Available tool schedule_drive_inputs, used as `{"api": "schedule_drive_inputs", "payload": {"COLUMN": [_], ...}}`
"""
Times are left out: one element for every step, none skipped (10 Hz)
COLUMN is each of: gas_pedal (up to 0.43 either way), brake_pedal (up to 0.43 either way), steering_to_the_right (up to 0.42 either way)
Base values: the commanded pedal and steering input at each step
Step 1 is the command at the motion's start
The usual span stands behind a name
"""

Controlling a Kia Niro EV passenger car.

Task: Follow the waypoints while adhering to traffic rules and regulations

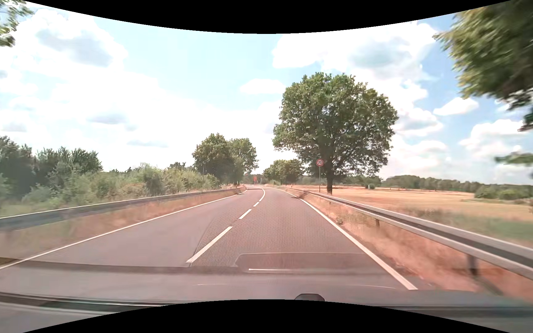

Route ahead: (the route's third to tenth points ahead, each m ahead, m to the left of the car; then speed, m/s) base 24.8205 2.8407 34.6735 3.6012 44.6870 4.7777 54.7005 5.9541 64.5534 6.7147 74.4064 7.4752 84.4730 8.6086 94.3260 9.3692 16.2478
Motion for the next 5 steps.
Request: {"api": "schedule_drive_inputs", "payload": {"gas_pedal": [0.059, 0.0, 0.0, 0.0, 0.0], "brake_pedal": [0.0, 0.0, 0.0, 0.0, 0.0], "steering_to_the_right": [-0.011, -0.012, -0.011, -0.011, -0.012]}}
